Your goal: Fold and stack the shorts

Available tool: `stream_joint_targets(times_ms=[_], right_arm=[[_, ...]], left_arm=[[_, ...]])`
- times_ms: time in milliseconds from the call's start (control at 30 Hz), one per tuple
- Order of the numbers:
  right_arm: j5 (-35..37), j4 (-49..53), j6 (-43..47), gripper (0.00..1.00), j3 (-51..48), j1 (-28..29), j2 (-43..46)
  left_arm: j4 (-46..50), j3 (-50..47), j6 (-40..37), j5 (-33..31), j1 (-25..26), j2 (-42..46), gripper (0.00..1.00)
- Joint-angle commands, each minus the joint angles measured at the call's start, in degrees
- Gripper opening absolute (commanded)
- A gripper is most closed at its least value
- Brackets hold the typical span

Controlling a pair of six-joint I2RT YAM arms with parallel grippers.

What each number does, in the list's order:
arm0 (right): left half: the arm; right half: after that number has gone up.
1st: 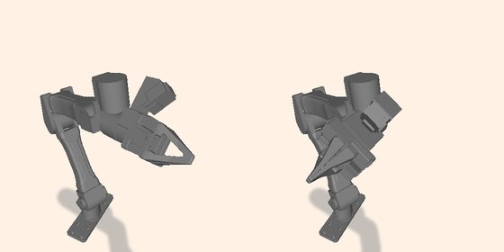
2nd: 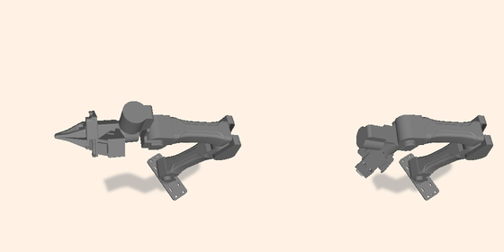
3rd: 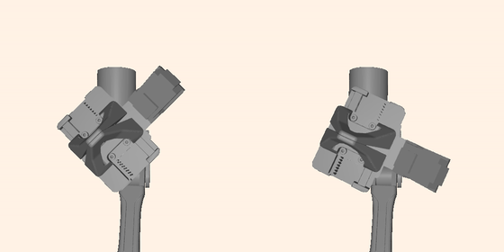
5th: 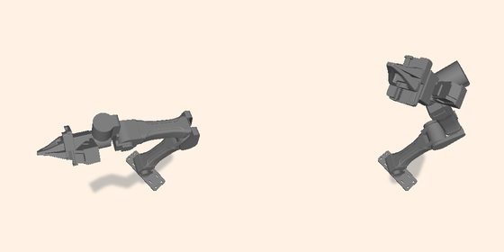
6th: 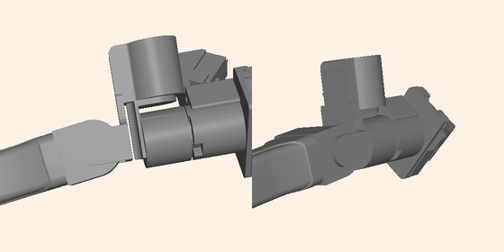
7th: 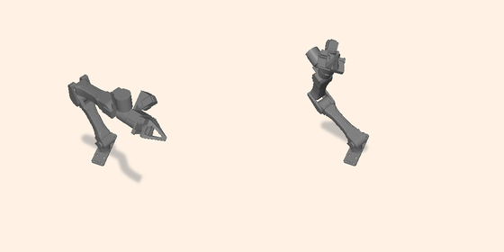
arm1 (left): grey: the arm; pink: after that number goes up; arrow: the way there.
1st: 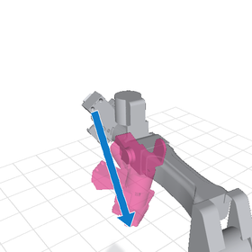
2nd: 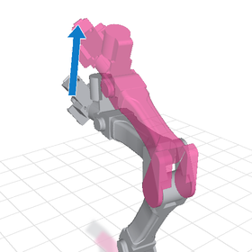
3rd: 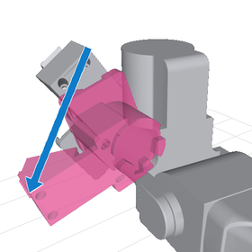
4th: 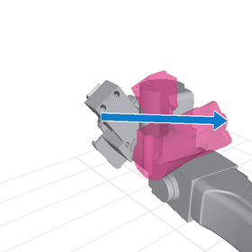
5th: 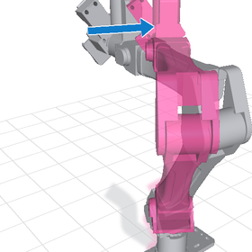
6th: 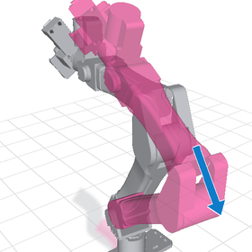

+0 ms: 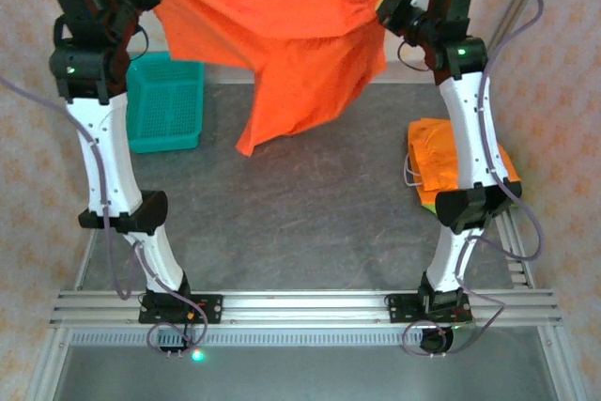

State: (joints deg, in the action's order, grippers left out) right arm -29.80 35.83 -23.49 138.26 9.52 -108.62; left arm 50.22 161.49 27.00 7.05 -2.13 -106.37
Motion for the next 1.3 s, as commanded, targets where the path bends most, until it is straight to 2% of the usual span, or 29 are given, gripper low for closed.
stream_joint_targets(times_ms=[0,167,267,367,500,567,700,767,900,1000,1100,1267], right_arm=[[-6.2,-6.6,0.8,0.0,-0.5,-2.3,5.5],[-9.4,-24.9,3.3,0.0,-29.0,-5.3,19.3],[-8.7,-34.8,6.2,0.0,-50.0,-7.1,28.5],[-5.9,-35.4,13.5,0.0,-65.1,-7.2,34.9],[-6.8,-34.9,17.4,0.0,-80.5,-7.2,40.5],[-6.6,-35.6,16.3,0.0,-86.4,-7.2,44.1],[0.8,-32.9,11.1,0.0,-93.5,-7.1,51.1],[2.1,-30.5,9.0,0.0,-95.0,-7.1,53.7],[-1.9,-24.0,6.7,0.0,-95.7,-7.1,57.0],[-5.1,-20.2,4.8,0.03,-95.6,-6.8,58.2],[-6.8,-16.2,2.5,0.03,-94.8,-5.5,58.0],[-4.4,-6.2,1.5,0.03,-94.6,-2.0,56.8]], left_arm=[[-12.5,-8.5,-0.1,1.4,-0.1,12.3,0.0],[-26.7,-37.5,-5.9,2.9,0.2,32.6,0.0],[-33.8,-55.6,-7.5,7.9,0.9,43.1,0.0],[-36.7,-72.1,-9.3,11.3,4.2,51.8,0.0],[-37.0,-92.2,-11.7,8.6,9.3,61.6,0.0],[-35.9,-97.8,-11.4,7.6,9.6,64.3,0.0],[-31.4,-99.3,-12.0,6.2,9.6,65.8,0.0],[-28.5,-97.6,-13.0,6.5,9.6,64.8,0.0],[-21.6,-93.5,-15.2,4.4,9.6,62.8,0.0],[-19.5,-92.5,-14.8,0.4,9.6,62.7,0.0],[-17.6,-91.0,-14.8,-0.9,9.6,61.8,0.0],[-13.3,-88.0,-15.6,0.7,9.6,60.0,0.0]])
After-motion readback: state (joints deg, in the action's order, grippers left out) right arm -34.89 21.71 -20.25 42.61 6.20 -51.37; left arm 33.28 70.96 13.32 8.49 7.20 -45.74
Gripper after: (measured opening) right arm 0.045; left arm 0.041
